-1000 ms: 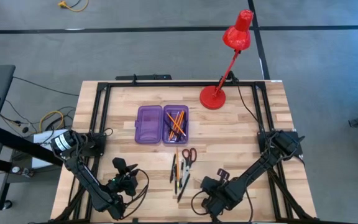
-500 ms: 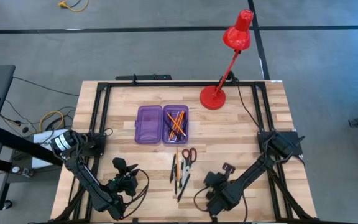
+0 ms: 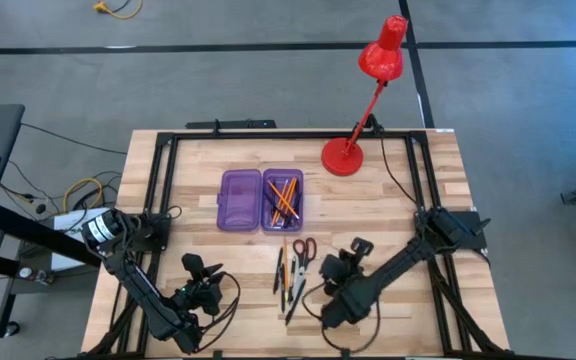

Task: Pick & place school supplies into a supply box
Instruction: Put the pink pencil into the violet supply box

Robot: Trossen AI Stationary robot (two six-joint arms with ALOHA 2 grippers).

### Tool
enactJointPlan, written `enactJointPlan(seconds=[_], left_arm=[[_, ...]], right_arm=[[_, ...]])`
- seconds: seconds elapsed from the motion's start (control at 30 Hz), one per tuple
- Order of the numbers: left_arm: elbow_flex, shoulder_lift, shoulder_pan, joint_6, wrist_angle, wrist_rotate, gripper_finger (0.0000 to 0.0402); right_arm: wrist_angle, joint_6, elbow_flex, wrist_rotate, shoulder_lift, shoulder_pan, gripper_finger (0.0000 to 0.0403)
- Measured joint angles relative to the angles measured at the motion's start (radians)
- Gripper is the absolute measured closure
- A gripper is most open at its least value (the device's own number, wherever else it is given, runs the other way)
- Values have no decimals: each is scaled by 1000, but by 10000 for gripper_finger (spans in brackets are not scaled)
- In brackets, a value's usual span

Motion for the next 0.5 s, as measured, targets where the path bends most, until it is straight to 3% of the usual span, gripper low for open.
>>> enactJointPlan(seconds=[0.33,0.5], left_arm=[[0,0,0,-1,0,-26,303],[0,0,0,-1,0,-47,303]], right_arm=[[81,-134,105,100,-1,-180,403],[240,-240,161,92,-2,-294,403]])
